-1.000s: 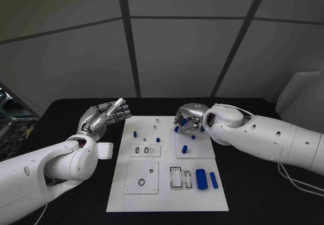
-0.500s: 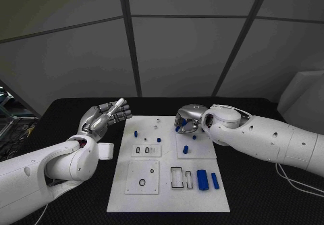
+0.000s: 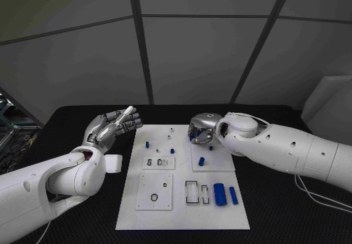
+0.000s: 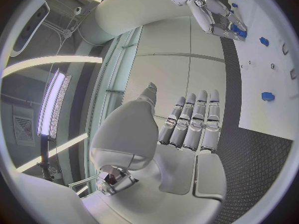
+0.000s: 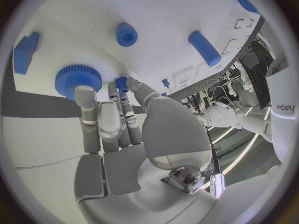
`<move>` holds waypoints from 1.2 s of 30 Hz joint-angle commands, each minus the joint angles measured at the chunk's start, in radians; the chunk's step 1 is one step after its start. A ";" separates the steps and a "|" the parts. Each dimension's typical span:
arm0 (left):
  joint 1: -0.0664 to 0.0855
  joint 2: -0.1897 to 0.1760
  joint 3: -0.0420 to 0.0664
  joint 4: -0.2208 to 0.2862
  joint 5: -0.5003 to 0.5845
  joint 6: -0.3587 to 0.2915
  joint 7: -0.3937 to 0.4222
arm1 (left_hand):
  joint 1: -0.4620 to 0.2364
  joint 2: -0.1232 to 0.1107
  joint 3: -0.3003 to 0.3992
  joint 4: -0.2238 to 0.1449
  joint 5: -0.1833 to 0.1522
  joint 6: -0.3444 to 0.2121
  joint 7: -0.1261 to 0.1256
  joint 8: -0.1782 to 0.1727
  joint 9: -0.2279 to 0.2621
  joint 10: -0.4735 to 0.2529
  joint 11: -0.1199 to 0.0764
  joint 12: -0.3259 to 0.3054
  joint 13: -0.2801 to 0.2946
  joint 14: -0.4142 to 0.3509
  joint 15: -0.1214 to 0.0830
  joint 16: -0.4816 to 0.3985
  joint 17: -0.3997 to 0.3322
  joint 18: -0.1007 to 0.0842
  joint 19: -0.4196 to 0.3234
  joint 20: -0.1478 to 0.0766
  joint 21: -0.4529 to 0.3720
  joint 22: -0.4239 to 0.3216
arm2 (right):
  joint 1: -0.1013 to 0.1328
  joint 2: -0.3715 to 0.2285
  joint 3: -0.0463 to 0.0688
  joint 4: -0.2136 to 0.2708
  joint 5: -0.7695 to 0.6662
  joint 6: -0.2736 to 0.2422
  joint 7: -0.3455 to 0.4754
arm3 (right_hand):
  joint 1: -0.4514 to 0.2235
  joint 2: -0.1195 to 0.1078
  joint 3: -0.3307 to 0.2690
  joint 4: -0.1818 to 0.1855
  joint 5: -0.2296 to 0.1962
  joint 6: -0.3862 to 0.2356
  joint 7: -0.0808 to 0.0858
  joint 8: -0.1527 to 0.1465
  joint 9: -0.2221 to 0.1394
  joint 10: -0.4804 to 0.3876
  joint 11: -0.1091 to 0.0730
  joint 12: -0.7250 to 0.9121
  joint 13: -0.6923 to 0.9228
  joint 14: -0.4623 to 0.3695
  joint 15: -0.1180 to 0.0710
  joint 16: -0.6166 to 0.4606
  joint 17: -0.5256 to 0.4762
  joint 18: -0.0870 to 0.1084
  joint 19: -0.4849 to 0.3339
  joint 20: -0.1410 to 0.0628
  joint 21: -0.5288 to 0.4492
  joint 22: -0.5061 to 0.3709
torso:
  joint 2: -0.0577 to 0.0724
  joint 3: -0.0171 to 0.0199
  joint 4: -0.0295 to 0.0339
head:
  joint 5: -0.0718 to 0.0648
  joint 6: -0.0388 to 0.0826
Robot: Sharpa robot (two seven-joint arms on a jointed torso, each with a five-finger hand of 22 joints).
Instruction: Assemble the parts on the task board
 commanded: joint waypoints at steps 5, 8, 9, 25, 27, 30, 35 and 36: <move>0.002 0.001 0.001 0.003 -0.002 0.019 0.013 | 0.008 0.003 -0.001 -0.008 0.001 0.002 0.060 0.005 0.001 -0.002 0.006 -0.004 -0.001 0.004 0.001 -0.002 -0.001 -0.015 0.006 0.000 0.005 -0.002 | 0.002 0.006 0.000 -0.005 -0.010 -0.003 0.007 | 0.020 0.000 0.049 0.001 -0.029 0.021 -0.004 0.009 0.003 0.021 -0.005 0.000 0.002 0.043 -0.006 0.028 0.028 -0.026 0.025 -0.002 0.032 0.043 | 0.001 -0.0002 0.0003 | 0.004 -0.001; 0.003 0.000 0.001 0.003 -0.002 0.019 0.012 | 0.009 0.004 -0.001 -0.008 0.001 0.002 0.060 0.005 0.001 -0.003 0.006 -0.004 -0.001 0.003 0.001 -0.003 -0.001 -0.015 0.006 0.000 0.005 -0.002 | 0.002 0.003 0.000 0.001 -0.013 -0.037 0.011 | 0.027 -0.001 0.070 0.000 -0.029 0.032 -0.004 0.012 0.004 0.034 -0.008 0.003 0.003 0.044 -0.009 0.040 0.041 -0.030 0.037 -0.004 0.049 0.068 | 0.001 -0.0001 0.0006 | 0.008 -0.003; 0.003 0.000 0.001 0.003 -0.002 0.020 0.012 | 0.009 0.004 -0.001 -0.008 0.001 0.002 0.060 0.005 0.001 -0.003 0.006 -0.004 -0.001 0.003 0.001 -0.003 -0.001 -0.015 0.006 0.000 0.005 -0.002 | 0.002 0.001 0.000 0.005 -0.014 -0.053 0.013 | 0.030 -0.002 0.077 0.000 -0.026 0.035 -0.004 0.014 0.005 0.039 -0.008 0.004 0.004 0.044 -0.009 0.044 0.045 -0.031 0.041 -0.005 0.055 0.075 | 0.001 -0.0001 0.0008 | 0.009 -0.003; 0.003 -0.005 0.001 0.001 -0.002 0.020 0.012 | 0.010 0.007 0.000 -0.009 0.001 0.002 0.060 0.005 0.001 -0.003 0.006 -0.005 -0.001 0.003 0.002 -0.003 -0.001 -0.016 0.006 0.000 0.005 -0.002 | 0.010 0.003 0.001 0.038 -0.016 -0.242 -0.004 | 0.031 -0.027 0.126 0.002 -0.014 0.050 0.000 0.013 0.004 0.056 -0.008 -0.003 0.004 0.044 -0.009 0.068 0.066 -0.036 0.047 -0.006 0.085 0.110 | 0.004 -0.0018 0.0052 | 0.020 0.009; 0.003 -0.005 0.001 0.001 -0.002 0.021 0.012 | 0.011 0.008 0.000 -0.010 0.001 0.002 0.060 0.004 0.001 -0.004 0.006 -0.005 -0.001 0.003 0.002 -0.004 -0.002 -0.016 0.006 0.000 0.005 -0.003 | 0.012 0.016 0.001 0.024 -0.016 -0.244 -0.004 | 0.029 -0.031 0.129 0.004 -0.012 0.050 0.001 0.012 0.004 0.056 -0.008 -0.004 0.004 0.044 -0.008 0.070 0.068 -0.036 0.047 -0.006 0.087 0.113 | 0.004 -0.0020 0.0055 | 0.020 0.009; 0.004 -0.004 0.001 0.001 -0.002 0.021 0.011 | 0.011 0.008 0.000 -0.010 0.001 0.002 0.060 0.004 0.001 -0.004 0.006 -0.005 -0.001 0.003 0.002 -0.004 -0.002 -0.016 0.006 0.000 0.005 -0.003 | 0.013 0.044 0.001 -0.006 -0.016 -0.245 -0.002 | 0.026 -0.034 0.132 0.006 -0.010 0.049 0.001 0.011 0.004 0.055 -0.007 -0.005 0.004 0.044 -0.007 0.073 0.070 -0.036 0.047 -0.005 0.089 0.114 | 0.005 -0.0022 0.0055 | 0.021 0.008; 0.005 0.001 0.002 0.000 -0.002 0.023 0.010 | 0.011 0.008 0.000 -0.010 0.001 0.002 0.060 0.004 0.001 -0.004 0.006 -0.005 -0.001 0.003 0.002 -0.004 -0.002 -0.016 0.006 0.000 0.005 -0.003 | 0.014 0.092 0.001 -0.060 -0.016 -0.240 0.006 | 0.021 -0.039 0.136 0.011 -0.010 0.048 0.002 0.009 0.003 0.054 -0.006 -0.006 0.003 0.044 -0.006 0.076 0.074 -0.036 0.046 -0.004 0.091 0.117 | 0.007 -0.0027 0.0083 | 0.019 0.010; 0.005 0.002 0.002 0.000 -0.002 0.023 0.010 | 0.011 0.008 0.000 -0.010 0.001 0.002 0.060 0.004 0.001 -0.004 0.006 -0.005 -0.001 0.003 0.002 -0.004 -0.002 -0.016 0.006 0.000 0.005 -0.003 | 0.015 0.102 0.001 -0.070 -0.016 -0.237 0.008 | 0.021 -0.040 0.136 0.011 -0.010 0.048 0.002 0.009 0.003 0.054 -0.006 -0.006 0.003 0.044 -0.006 0.077 0.075 -0.036 0.046 -0.004 0.091 0.117 | 0.007 -0.0028 0.0082 | 0.020 0.010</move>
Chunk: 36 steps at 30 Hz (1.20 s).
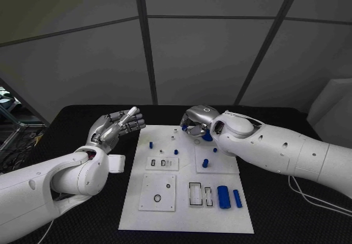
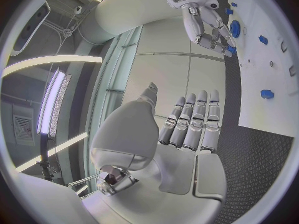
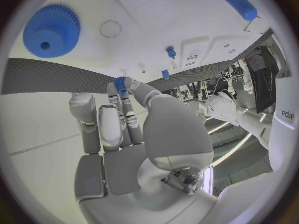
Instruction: Assemble the parts on the task board
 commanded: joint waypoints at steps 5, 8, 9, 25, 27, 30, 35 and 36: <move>0.005 0.006 0.001 0.000 -0.002 0.015 0.009 | 0.006 0.003 0.000 -0.004 0.001 0.001 0.060 0.004 0.001 -0.004 0.006 -0.005 -0.001 0.003 0.002 -0.004 -0.002 -0.016 0.007 0.000 0.005 -0.002 | 0.004 0.053 0.001 -0.050 -0.006 -0.008 0.018 | -0.003 -0.011 0.009 0.003 0.006 0.004 0.004 -0.004 -0.002 0.006 0.002 -0.007 0.000 0.041 -0.002 0.008 0.004 -0.005 0.003 0.004 0.006 0.003 | 0.003 0.0000 0.0028 | 0.008 0.000; 0.006 0.005 0.001 0.001 -0.002 0.013 0.008 | 0.006 0.003 0.000 -0.005 0.001 0.000 0.060 0.004 0.001 -0.004 0.006 -0.006 -0.001 0.003 0.002 -0.004 -0.002 -0.016 0.007 0.000 0.005 -0.002 | 0.004 0.068 0.001 -0.062 -0.006 0.001 0.021 | -0.005 -0.013 0.010 0.005 0.006 0.004 0.004 -0.004 -0.002 0.005 0.002 -0.008 0.000 0.041 -0.002 0.010 0.006 -0.005 0.003 0.004 0.007 0.004 | 0.005 -0.0005 0.0053 | 0.011 -0.002; 0.006 0.005 0.001 0.001 -0.002 0.013 0.008 | 0.006 0.003 0.000 -0.005 0.001 0.000 0.060 0.004 0.001 -0.004 0.006 -0.006 -0.001 0.003 0.002 -0.004 -0.002 -0.016 0.007 0.000 0.005 -0.002 | 0.004 0.072 0.001 -0.066 -0.006 0.003 0.022 | -0.006 -0.014 0.011 0.006 0.006 0.003 0.004 -0.005 -0.002 0.005 0.002 -0.008 0.000 0.041 -0.002 0.011 0.007 -0.005 0.002 0.004 0.007 0.004 | 0.006 -0.0005 0.0053 | 0.011 -0.002; 0.011 0.007 0.001 0.003 -0.002 0.014 0.007 | 0.006 0.004 0.000 -0.005 0.001 -0.001 0.060 0.004 0.000 -0.005 0.007 -0.006 -0.002 0.002 0.002 -0.005 -0.002 -0.016 0.007 0.000 0.005 -0.002 | 0.004 0.105 0.000 -0.111 -0.006 0.040 0.017 | -0.009 -0.016 0.013 0.009 0.005 0.003 0.004 -0.006 -0.002 0.003 0.003 -0.009 -0.001 0.041 -0.001 0.013 0.009 -0.005 0.002 0.005 0.008 0.005 | 0.006 0.0003 0.0036 | 0.017 -0.005; 0.012 0.007 0.001 0.003 -0.002 0.014 0.006 | 0.006 0.004 0.000 -0.005 0.001 -0.001 0.060 0.004 0.000 -0.005 0.007 -0.006 -0.002 0.002 0.002 -0.005 -0.002 -0.016 0.007 0.000 0.005 -0.002 | 0.004 0.109 0.000 -0.117 -0.006 0.046 0.013 | -0.010 -0.016 0.014 0.011 0.004 0.002 0.004 -0.006 -0.002 0.002 0.003 -0.009 -0.001 0.041 -0.001 0.013 0.009 -0.005 0.002 0.005 0.009 0.005 | 0.006 0.0004 0.0045 | 0.016 -0.005; 0.012 0.008 0.001 0.002 -0.002 0.014 0.006 | 0.006 0.004 0.000 -0.005 0.001 -0.001 0.060 0.004 0.000 -0.005 0.007 -0.006 -0.002 0.002 0.002 -0.005 -0.002 -0.016 0.007 0.000 0.005 -0.002 | 0.004 0.117 0.000 -0.128 -0.007 0.053 0.009 | -0.011 -0.017 0.015 0.012 0.004 0.001 0.004 -0.007 -0.002 0.001 0.003 -0.009 -0.001 0.041 0.000 0.014 0.009 -0.005 0.001 0.006 0.009 0.005 | 0.006 0.0003 0.0054 | 0.015 -0.005; 0.013 0.009 0.001 0.002 -0.002 0.015 0.005 | 0.006 0.004 0.000 -0.005 0.001 -0.001 0.060 0.004 0.000 -0.005 0.007 -0.006 -0.002 0.002 0.002 -0.005 -0.002 -0.016 0.007 0.000 0.005 -0.002 | 0.005 0.128 0.000 -0.141 -0.008 0.059 0.007 | -0.012 -0.018 0.016 0.013 0.004 0.000 0.004 -0.007 -0.003 -0.002 0.004 -0.010 -0.001 0.041 0.000 0.015 0.010 -0.005 0.001 0.006 0.009 0.006 | 0.007 0.0002 0.0061 | 0.015 -0.005; 0.013 0.009 0.001 0.002 -0.002 0.015 0.006 | 0.006 0.004 0.000 -0.005 0.001 -0.001 0.060 0.004 0.000 -0.005 0.007 -0.006 -0.002 0.002 0.002 -0.005 -0.002 -0.016 0.007 0.000 0.005 -0.002 | 0.005 0.130 0.000 -0.142 -0.009 0.061 0.005 | -0.012 -0.019 0.018 0.015 0.004 -0.001 0.004 -0.008 -0.003 -0.003 0.004 -0.010 -0.001 0.040 0.000 0.015 0.009 -0.005 0.000 0.006 0.009 0.006 | 0.007 -0.0001 0.0066 | 0.016 -0.004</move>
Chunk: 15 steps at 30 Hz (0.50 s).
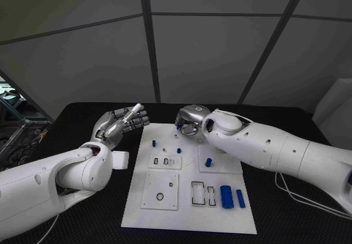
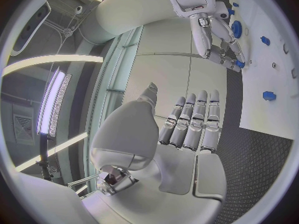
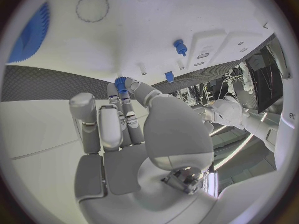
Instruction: Assemble the parts on the task board
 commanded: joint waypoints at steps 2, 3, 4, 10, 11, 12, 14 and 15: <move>0.003 0.001 0.001 0.002 -0.002 0.013 0.007 | 0.006 0.004 0.000 -0.006 0.001 -0.002 0.060 0.003 0.000 -0.002 0.003 -0.007 -0.002 0.002 0.002 -0.005 -0.001 -0.016 0.007 0.000 0.005 -0.002 | 0.001 0.007 0.000 -0.007 -0.011 0.024 -0.009 | -0.004 -0.010 0.006 0.003 0.003 -0.002 0.004 -0.005 -0.001 -0.005 0.004 -0.005 0.001 0.040 0.001 0.005 0.000 -0.006 -0.001 0.007 0.006 0.001 | 0.001 -0.0008 0.0014 | 0.002 0.000; 0.003 0.001 0.001 0.001 -0.002 0.013 0.008 | 0.006 0.004 -0.001 -0.006 0.001 -0.003 0.060 0.003 0.000 -0.003 0.003 -0.007 -0.002 0.001 0.002 -0.006 -0.001 -0.016 0.008 0.000 0.005 -0.002 | 0.001 0.009 0.000 -0.011 -0.013 0.023 -0.013 | -0.004 -0.010 0.006 0.003 0.003 -0.002 0.004 -0.005 -0.001 -0.005 0.004 -0.005 0.001 0.040 0.001 0.005 0.000 -0.006 -0.001 0.007 0.006 0.001 | 0.001 -0.0008 0.0010 | 0.001 0.000; 0.003 0.001 0.001 0.001 -0.002 0.013 0.008 | 0.006 0.004 -0.001 -0.006 0.001 -0.003 0.060 0.003 0.000 -0.003 0.003 -0.007 -0.002 0.001 0.002 -0.006 -0.001 -0.016 0.008 0.000 0.005 -0.002 | 0.001 0.010 0.000 -0.012 -0.014 0.022 -0.015 | -0.004 -0.010 0.006 0.003 0.003 -0.002 0.004 -0.005 -0.001 -0.005 0.004 -0.005 0.001 0.040 0.001 0.005 0.000 -0.006 -0.001 0.007 0.006 0.001 | 0.001 -0.0012 0.0015 | 0.000 0.000; 0.005 0.002 0.001 0.000 -0.002 0.015 0.008 | 0.006 0.004 -0.001 -0.006 0.001 -0.003 0.060 0.003 0.000 -0.003 0.003 -0.007 -0.002 0.001 0.002 -0.006 -0.001 -0.016 0.008 0.000 0.005 -0.002 | 0.002 0.015 0.000 -0.019 -0.024 0.014 -0.030 | -0.005 -0.011 0.007 0.004 0.002 -0.002 0.004 -0.005 -0.001 -0.006 0.004 -0.005 0.001 0.040 0.001 0.006 0.001 -0.006 0.000 0.007 0.006 0.002 | 0.001 -0.0002 0.0002 | 0.003 -0.001; 0.005 0.002 0.001 0.000 -0.002 0.015 0.007 | 0.006 0.004 -0.001 -0.006 0.001 -0.003 0.060 0.003 0.000 -0.003 0.003 -0.007 -0.002 0.001 0.002 -0.006 -0.001 -0.016 0.008 0.000 0.005 -0.002 | 0.002 0.015 0.000 -0.020 -0.026 0.012 -0.032 | -0.005 -0.011 0.007 0.004 0.002 -0.002 0.004 -0.005 -0.001 -0.007 0.004 -0.005 0.001 0.040 0.001 0.006 0.001 -0.006 0.000 0.007 0.006 0.002 | 0.001 -0.0002 0.0002 | 0.003 -0.001; 0.005 0.002 0.001 0.000 -0.002 0.015 0.007 | 0.006 0.004 -0.001 -0.006 0.001 -0.003 0.060 0.003 0.000 -0.003 0.003 -0.007 -0.002 0.001 0.002 -0.006 -0.001 -0.016 0.008 0.000 0.005 -0.002 | 0.002 0.016 0.000 -0.020 -0.027 0.012 -0.033 | -0.005 -0.011 0.008 0.004 0.002 -0.003 0.004 -0.005 -0.001 -0.007 0.004 -0.005 0.001 0.040 0.001 0.006 0.001 -0.006 -0.001 0.007 0.007 0.002 | 0.001 -0.0003 0.0006 | 0.002 -0.001; 0.005 0.002 0.001 -0.001 -0.002 0.015 0.007 | 0.006 0.004 -0.001 -0.006 0.001 -0.003 0.060 0.003 0.000 -0.003 0.003 -0.007 -0.002 0.001 0.002 -0.006 -0.001 -0.016 0.008 0.000 0.005 -0.002 | 0.002 0.017 0.000 -0.021 -0.030 0.014 -0.035 | -0.005 -0.012 0.008 0.005 0.002 -0.003 0.004 -0.005 -0.001 -0.007 0.004 -0.005 0.001 0.040 0.001 0.006 0.001 -0.006 -0.001 0.007 0.007 0.002 | 0.001 -0.0002 0.0007 | 0.003 -0.001; 0.005 0.002 0.001 -0.001 -0.002 0.015 0.007 | 0.006 0.004 -0.001 -0.006 0.001 -0.003 0.060 0.003 0.000 -0.003 0.003 -0.007 -0.002 0.001 0.002 -0.006 -0.001 -0.016 0.008 0.000 0.005 -0.002 | 0.002 0.018 0.000 -0.022 -0.030 0.016 -0.035 | -0.005 -0.013 0.009 0.005 0.002 -0.004 0.004 -0.006 -0.002 -0.009 0.004 -0.005 0.001 0.040 0.001 0.006 0.000 -0.006 -0.001 0.007 0.007 0.002 | 0.002 -0.0003 0.0008 | 0.003 -0.001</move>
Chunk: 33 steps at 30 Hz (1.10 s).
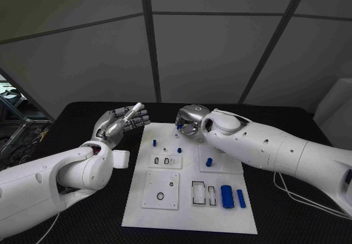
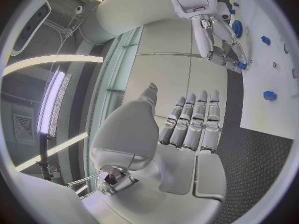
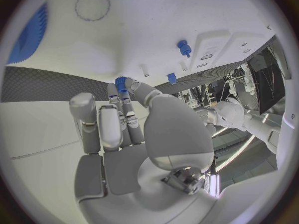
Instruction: Assemble the parts on the task board
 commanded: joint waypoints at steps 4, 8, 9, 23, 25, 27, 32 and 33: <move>0.003 0.002 0.001 -0.001 -0.002 0.014 0.006 | 0.006 0.004 -0.001 -0.006 0.001 -0.003 0.060 0.003 0.000 -0.003 0.003 -0.003 -0.002 0.001 0.002 -0.006 -0.001 -0.016 0.008 0.000 0.005 -0.001 | 0.003 0.005 0.001 -0.005 -0.020 0.015 -0.018 | -0.001 -0.012 0.008 0.003 0.001 -0.007 0.004 -0.006 -0.001 -0.009 0.001 -0.005 0.000 0.039 0.002 0.007 0.000 -0.005 -0.003 0.008 0.007 0.000 | 0.001 0.0001 0.0003 | 0.000 -0.001; 0.003 0.003 0.001 -0.001 -0.002 0.015 0.005 | 0.006 0.005 -0.001 -0.007 0.001 -0.003 0.060 0.002 0.000 -0.003 0.003 -0.004 -0.001 0.001 0.003 -0.007 -0.002 -0.016 0.008 0.000 0.004 -0.001 | 0.003 0.009 0.001 -0.010 -0.021 0.020 -0.019 | -0.006 -0.022 0.013 0.009 -0.004 -0.022 0.007 -0.010 -0.002 -0.031 0.006 -0.007 -0.002 0.035 0.006 0.002 -0.012 -0.004 -0.013 0.010 0.002 -0.009 | 0.001 0.0001 -0.0002 | 0.001 0.000; 0.003 0.003 0.001 -0.001 -0.002 0.016 0.004 | 0.006 0.005 -0.001 -0.007 0.001 -0.003 0.060 0.002 0.000 -0.003 0.003 -0.004 -0.001 0.001 0.003 -0.007 -0.002 -0.016 0.008 0.000 0.004 -0.001 | 0.003 0.009 0.001 -0.011 -0.021 0.021 -0.021 | -0.011 -0.031 0.015 0.012 -0.005 -0.039 0.013 -0.011 -0.004 -0.064 0.012 -0.008 -0.004 0.032 0.012 -0.002 -0.020 -0.001 -0.025 0.014 -0.006 -0.025 | 0.000 0.0000 -0.0004 | 0.002 0.000; 0.004 0.001 0.001 -0.003 -0.002 0.020 -0.003 | 0.005 0.006 -0.004 -0.007 0.000 -0.007 0.060 0.001 0.000 -0.007 0.004 -0.006 -0.002 -0.003 0.004 -0.011 -0.002 -0.017 0.008 0.000 0.003 -0.003 | 0.004 -0.005 0.001 0.005 -0.020 0.019 -0.015 | -0.010 -0.065 -0.056 0.041 -0.004 -0.150 0.020 -0.006 -0.001 -0.223 0.038 0.012 0.001 0.017 0.033 -0.020 -0.071 0.014 -0.079 0.039 -0.053 -0.100 | 0.001 0.0014 -0.0016 | 0.001 0.001; 0.005 0.000 0.001 -0.003 -0.002 0.020 -0.003 | 0.005 0.006 -0.004 -0.007 0.000 -0.007 0.060 0.001 0.000 -0.007 0.004 -0.006 -0.002 -0.003 0.004 -0.011 -0.002 -0.017 0.008 0.000 0.003 -0.003 | 0.004 -0.017 0.001 0.020 -0.016 -0.001 -0.013 | -0.009 -0.063 -0.061 0.044 -0.002 -0.145 0.021 -0.004 0.000 -0.218 0.037 0.018 0.001 0.018 0.032 -0.017 -0.067 0.013 -0.075 0.039 -0.051 -0.096 | 0.001 0.0016 -0.0015 | 0.001 0.002; 0.005 0.000 0.001 -0.004 -0.002 0.020 -0.003 | 0.005 0.006 -0.004 -0.007 0.000 -0.007 0.060 0.001 0.000 -0.007 0.004 -0.006 -0.002 -0.003 0.004 -0.011 -0.002 -0.017 0.008 0.000 0.003 -0.003 | 0.004 -0.038 0.001 0.046 -0.008 -0.024 -0.013 | -0.006 -0.061 -0.066 0.047 0.003 -0.138 0.021 -0.002 0.001 -0.207 0.034 0.028 0.002 0.019 0.030 -0.014 -0.065 0.012 -0.068 0.037 -0.048 -0.090 | 0.000 0.0018 -0.0012 | 0.000 0.002; 0.005 -0.005 0.001 -0.003 -0.002 0.022 -0.003 | 0.005 0.006 -0.004 -0.007 0.000 -0.007 0.060 0.001 0.000 -0.007 0.004 -0.006 -0.002 -0.003 0.004 -0.011 -0.002 -0.017 0.008 0.000 0.003 -0.003 | 0.004 -0.137 0.001 0.136 0.060 -0.068 -0.020 | -0.021 -0.069 -0.082 0.066 0.022 -0.108 0.024 0.006 0.004 -0.144 0.026 0.067 0.007 0.023 0.024 -0.002 -0.050 0.005 -0.039 0.033 -0.028 -0.056 | -0.003 0.0015 -0.0059 | -0.001 0.004; 0.005 -0.006 0.001 -0.002 -0.002 0.022 -0.003 | 0.005 0.006 -0.004 -0.007 0.000 -0.007 0.060 0.001 0.000 -0.007 0.004 -0.006 -0.002 -0.003 0.004 -0.011 -0.002 -0.017 0.008 0.000 0.003 -0.003 | 0.004 -0.162 0.001 0.156 0.081 -0.069 -0.023 | -0.028 -0.074 -0.087 0.071 0.028 -0.104 0.024 0.006 0.004 -0.128 0.023 0.075 0.009 0.024 0.023 0.000 -0.046 0.004 -0.035 0.032 -0.025 -0.051 | -0.003 0.0021 -0.0078 | -0.001 0.004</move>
